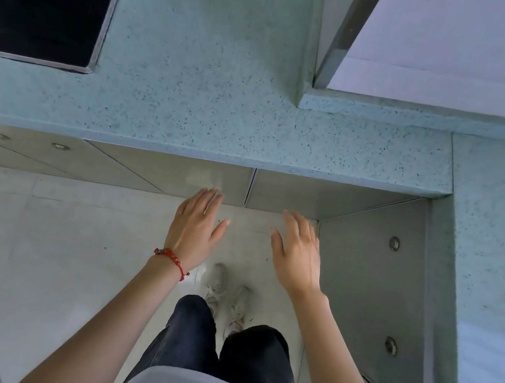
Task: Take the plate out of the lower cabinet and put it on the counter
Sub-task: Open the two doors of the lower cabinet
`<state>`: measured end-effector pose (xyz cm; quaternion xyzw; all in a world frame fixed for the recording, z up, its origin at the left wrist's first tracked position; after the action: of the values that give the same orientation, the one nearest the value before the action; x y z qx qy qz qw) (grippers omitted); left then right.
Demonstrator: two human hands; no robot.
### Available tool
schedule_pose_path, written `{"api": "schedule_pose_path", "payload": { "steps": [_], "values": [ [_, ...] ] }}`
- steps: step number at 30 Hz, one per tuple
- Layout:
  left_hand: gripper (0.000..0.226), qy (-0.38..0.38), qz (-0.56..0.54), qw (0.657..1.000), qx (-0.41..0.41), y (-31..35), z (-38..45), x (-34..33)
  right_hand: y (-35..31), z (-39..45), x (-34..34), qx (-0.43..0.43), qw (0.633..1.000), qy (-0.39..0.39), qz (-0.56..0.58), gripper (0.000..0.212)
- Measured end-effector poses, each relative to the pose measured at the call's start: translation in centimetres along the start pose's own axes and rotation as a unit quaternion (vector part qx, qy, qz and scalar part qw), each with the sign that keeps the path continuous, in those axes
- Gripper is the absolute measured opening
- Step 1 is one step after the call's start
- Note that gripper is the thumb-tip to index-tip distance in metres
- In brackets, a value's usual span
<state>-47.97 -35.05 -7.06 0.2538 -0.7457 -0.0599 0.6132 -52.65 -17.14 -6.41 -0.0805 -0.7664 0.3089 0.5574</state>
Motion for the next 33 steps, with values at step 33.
{"api": "schedule_pose_path", "payload": {
  "steps": [33],
  "values": [
    [0.026,-0.028,-0.779,0.567,0.267,0.4,7.0,-2.3,-0.7,8.4,-3.2,-0.227,0.599,0.081,0.764,0.02]
  ]
}}
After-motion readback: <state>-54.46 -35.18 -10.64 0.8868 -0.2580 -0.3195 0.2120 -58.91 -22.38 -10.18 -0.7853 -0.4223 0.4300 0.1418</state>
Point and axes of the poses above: each hand's wrist, its own z-axis towards the middle knuckle, its own x-axis out of the back of the hand, y = z × x, the point moved 3 cm from there along z, towards the middle knuckle, and after that the axes turned 4 degrees about x, right-handed, at the moved point
